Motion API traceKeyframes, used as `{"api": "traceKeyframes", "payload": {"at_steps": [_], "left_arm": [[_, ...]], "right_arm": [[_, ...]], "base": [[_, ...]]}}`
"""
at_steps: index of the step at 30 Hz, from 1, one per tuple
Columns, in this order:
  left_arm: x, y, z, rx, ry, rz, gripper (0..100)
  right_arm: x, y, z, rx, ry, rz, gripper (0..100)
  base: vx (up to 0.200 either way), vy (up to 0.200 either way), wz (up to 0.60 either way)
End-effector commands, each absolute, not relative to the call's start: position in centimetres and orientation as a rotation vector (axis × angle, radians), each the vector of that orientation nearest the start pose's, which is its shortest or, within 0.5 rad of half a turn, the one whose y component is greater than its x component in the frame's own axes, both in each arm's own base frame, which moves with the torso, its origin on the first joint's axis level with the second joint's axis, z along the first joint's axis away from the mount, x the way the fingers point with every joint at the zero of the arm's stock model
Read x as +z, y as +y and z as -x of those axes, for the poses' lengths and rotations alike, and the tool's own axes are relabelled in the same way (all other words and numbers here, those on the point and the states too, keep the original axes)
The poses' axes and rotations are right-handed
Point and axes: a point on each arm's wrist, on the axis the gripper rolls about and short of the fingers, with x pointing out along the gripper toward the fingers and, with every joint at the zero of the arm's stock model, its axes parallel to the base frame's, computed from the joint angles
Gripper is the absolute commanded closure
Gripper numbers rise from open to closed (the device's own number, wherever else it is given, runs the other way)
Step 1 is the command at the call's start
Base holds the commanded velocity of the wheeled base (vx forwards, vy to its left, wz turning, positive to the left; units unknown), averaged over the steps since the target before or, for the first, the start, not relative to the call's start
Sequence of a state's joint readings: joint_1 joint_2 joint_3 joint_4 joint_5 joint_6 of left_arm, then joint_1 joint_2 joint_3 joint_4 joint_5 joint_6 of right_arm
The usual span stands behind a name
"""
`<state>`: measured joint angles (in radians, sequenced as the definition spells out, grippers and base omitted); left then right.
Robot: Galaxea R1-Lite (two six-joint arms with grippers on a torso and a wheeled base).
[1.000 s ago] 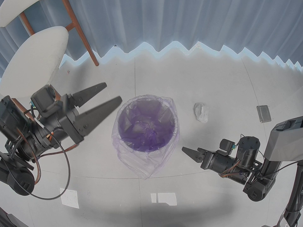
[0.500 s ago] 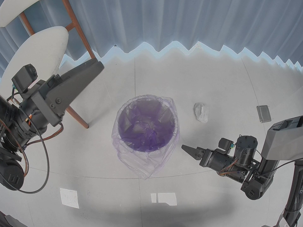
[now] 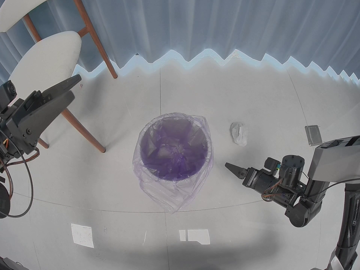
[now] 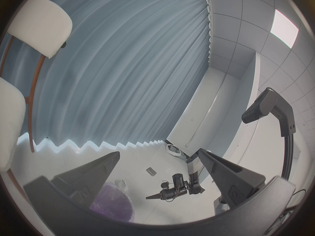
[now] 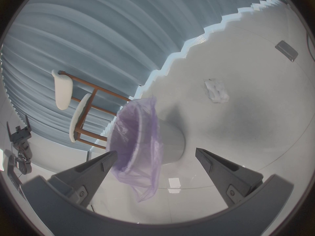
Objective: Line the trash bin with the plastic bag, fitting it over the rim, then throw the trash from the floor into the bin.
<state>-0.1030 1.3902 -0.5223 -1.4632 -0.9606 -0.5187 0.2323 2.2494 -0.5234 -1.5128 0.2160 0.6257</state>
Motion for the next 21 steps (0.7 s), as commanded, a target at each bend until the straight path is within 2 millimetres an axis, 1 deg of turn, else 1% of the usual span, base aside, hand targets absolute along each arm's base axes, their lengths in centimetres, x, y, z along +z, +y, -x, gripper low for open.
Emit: {"api": "traceKeyframes", "payload": {"at_steps": [1, 2, 4, 5, 6, 7, 12, 13, 16, 18, 21], "left_arm": [[26.7, -3.3, -18.0, -1.131, -0.305, 0.179, 0], [26.7, -3.3, -17.8, -1.134, -0.307, 0.177, 0], [26.7, -3.3, -17.8, -1.135, -0.31, 0.175, 0], [26.8, -3.3, -17.7, -1.135, -0.311, 0.174, 0], [26.8, -3.3, -17.7, -1.135, -0.31, 0.175, 0], [26.8, -3.3, -17.7, -1.135, -0.31, 0.175, 0], [26.8, -3.3, -17.7, -1.135, -0.31, 0.175, 0], [26.7, -3.3, -17.7, -1.134, -0.308, 0.176, 0], [26.7, -3.3, -17.7, -1.134, -0.308, 0.176, 0], [26.7, -3.4, -17.7, -1.137, -0.307, 0.177, 0], [26.6, -3.4, -17.7, -1.141, -0.302, 0.18, 0]], "right_arm": [[2.8, 8.6, -35.6, 0.35, 0.347, -0.61, 0], [3.0, 8.9, -36.8, 0.342, 0.366, -0.61, 0], [2.7, 9.1, -38.1, 0.327, 0.399, -0.609, 0], [2.7, 9.1, -38.2, 0.325, 0.4, -0.608, 0], [2.1, 9.3, -39.2, 0.308, 0.422, -0.605, 0], [2.0, 9.4, -39.5, 0.305, 0.42, -0.605, 0], [0.7, 10.2, -40.4, 0.317, 0.43, -0.6, 0], [0.0, 10.6, -40.9, 0.322, 0.435, -0.594, 0], [-0.8, 10.5, -41.9, 0.305, 0.423, -0.593, 0], [-1.3, 9.9, -42.5, 0.278, 0.407, -0.594, 0], [-1.3, 9.8, -42.7, 0.276, 0.402, -0.595, 0]], "base": [[0.0, 0.0, 0.0], [0.0, 0.0, 0.0], [0.0, 0.0, 0.0], [0.0, 0.0, 0.0], [0.0, 0.0, 0.0], [0.0, 0.0, 0.0], [0.0, 0.0, 0.0], [0.0, 0.0, 0.0], [0.0, 0.0, 0.0], [0.0, 0.0, 0.0], [0.0, 0.0, 0.0]]}}
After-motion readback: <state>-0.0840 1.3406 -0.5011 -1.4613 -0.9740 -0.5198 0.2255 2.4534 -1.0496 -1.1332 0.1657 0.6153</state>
